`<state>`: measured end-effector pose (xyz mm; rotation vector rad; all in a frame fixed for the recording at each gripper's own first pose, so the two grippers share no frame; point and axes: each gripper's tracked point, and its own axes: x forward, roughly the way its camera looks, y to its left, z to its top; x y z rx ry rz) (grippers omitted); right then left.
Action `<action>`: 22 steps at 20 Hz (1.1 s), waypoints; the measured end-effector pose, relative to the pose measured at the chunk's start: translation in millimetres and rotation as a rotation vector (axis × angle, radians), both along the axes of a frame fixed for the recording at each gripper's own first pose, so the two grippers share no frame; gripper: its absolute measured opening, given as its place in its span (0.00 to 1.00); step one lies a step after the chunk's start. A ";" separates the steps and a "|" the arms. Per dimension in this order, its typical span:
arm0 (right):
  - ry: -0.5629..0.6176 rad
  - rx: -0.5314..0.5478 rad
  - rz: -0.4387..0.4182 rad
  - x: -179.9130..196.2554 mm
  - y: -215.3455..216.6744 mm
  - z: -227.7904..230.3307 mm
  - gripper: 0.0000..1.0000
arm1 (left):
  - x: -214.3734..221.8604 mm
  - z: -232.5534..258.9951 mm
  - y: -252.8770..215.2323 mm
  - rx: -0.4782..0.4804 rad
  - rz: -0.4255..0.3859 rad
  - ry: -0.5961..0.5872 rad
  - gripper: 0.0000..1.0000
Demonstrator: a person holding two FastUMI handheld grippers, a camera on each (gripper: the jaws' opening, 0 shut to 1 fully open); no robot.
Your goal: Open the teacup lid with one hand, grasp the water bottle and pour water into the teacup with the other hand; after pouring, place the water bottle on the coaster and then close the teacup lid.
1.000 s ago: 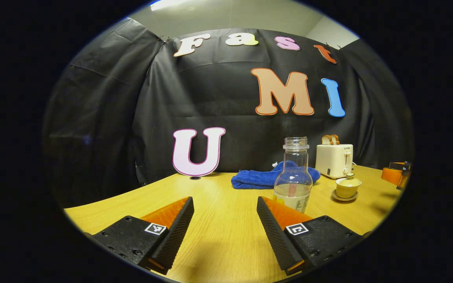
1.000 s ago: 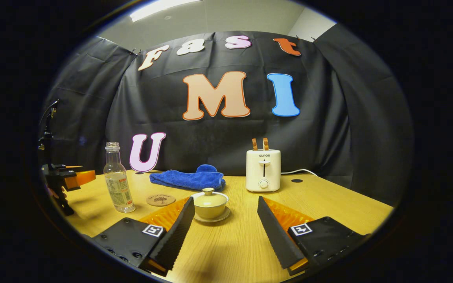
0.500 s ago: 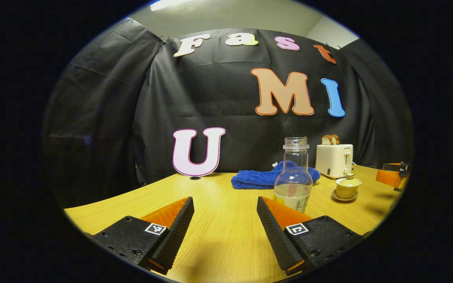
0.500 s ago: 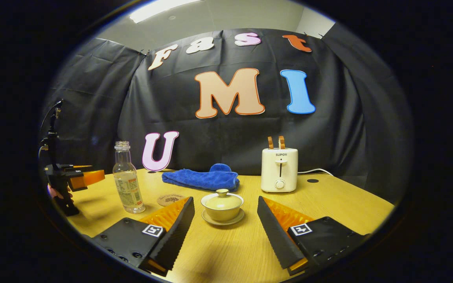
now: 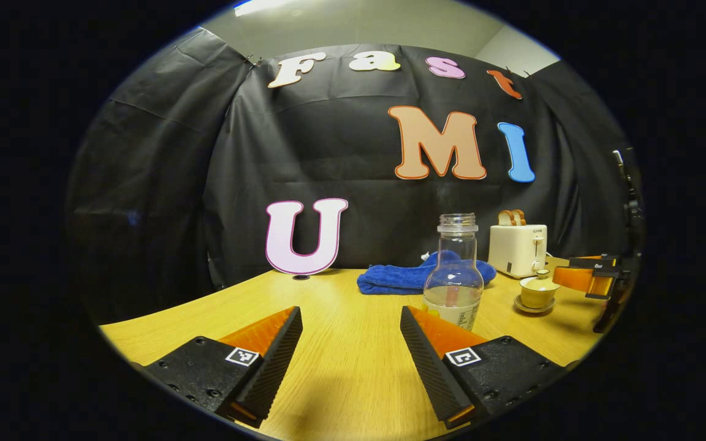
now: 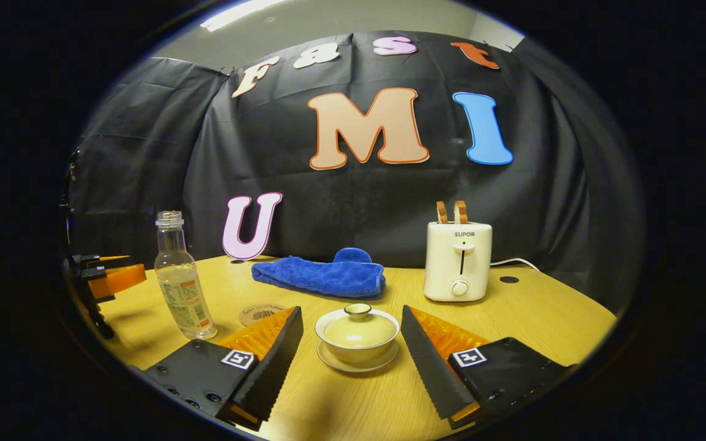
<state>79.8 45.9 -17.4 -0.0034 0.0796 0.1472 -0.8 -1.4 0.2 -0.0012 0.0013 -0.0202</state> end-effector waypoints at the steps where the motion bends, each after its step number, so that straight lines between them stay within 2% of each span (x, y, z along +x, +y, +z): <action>1: 0.007 -0.001 -0.001 4.7 0.9 -1.6 1.00 | -0.1 -0.1 0.3 0.001 -0.001 -0.001 0.94; 13: 0.096 -0.042 -0.019 47.4 4.8 -18.3 0.99 | 0.2 -0.9 -0.2 -0.001 -0.001 0.002 0.94; 14: 0.107 -0.041 -0.026 50.9 3.6 -20.0 0.91 | 0.2 -1.2 -0.1 -0.001 -0.001 0.001 0.94; 16: 0.122 -0.030 -0.040 54.8 -0.3 -23.6 0.91 | 0.1 -1.1 -0.1 -0.001 -0.001 0.001 0.94; 19: 0.128 -0.024 -0.040 56.6 -1.0 -22.8 0.71 | 0.4 -1.0 -0.2 -0.001 -0.001 0.000 0.94; 22: 0.110 -0.043 -0.037 67.0 1.2 -28.1 0.72 | 0.2 -0.1 -0.3 0.000 0.000 0.000 0.94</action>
